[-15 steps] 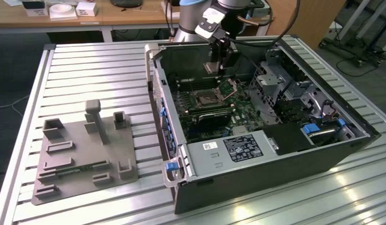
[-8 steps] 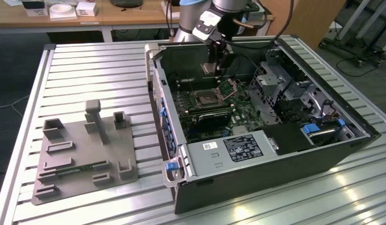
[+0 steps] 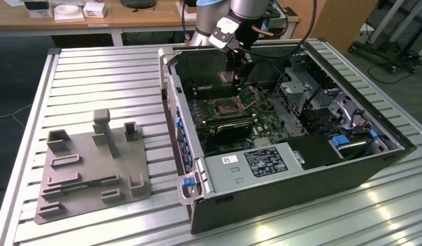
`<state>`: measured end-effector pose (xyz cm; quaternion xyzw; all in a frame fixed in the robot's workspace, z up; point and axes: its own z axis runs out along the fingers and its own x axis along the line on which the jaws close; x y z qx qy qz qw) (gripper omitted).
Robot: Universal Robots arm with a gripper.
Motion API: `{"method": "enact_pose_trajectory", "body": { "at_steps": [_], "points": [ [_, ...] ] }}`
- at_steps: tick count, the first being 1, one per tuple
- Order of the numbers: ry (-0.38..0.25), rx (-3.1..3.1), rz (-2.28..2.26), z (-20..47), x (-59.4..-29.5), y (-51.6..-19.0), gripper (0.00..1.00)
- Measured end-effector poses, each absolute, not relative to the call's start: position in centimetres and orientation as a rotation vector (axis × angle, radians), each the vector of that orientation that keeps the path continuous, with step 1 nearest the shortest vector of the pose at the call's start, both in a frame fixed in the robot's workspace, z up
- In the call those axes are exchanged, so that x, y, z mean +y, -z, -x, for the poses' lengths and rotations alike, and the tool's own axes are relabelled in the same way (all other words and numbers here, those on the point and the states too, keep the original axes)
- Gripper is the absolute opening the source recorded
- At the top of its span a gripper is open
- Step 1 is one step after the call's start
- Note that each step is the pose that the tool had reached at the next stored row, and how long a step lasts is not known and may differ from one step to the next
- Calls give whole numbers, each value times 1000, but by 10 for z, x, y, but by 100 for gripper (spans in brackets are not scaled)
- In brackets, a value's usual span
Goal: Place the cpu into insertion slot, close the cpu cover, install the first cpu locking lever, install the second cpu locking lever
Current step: 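Place the cpu into insertion slot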
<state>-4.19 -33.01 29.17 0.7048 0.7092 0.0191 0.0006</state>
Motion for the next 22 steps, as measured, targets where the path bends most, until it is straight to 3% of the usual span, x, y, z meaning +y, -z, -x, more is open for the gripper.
{"method": "enact_pose_trajectory", "body": {
  "at_steps": [22],
  "points": [
    [-63,2228,-2215,42,-330,-280,54]
  ]
}}
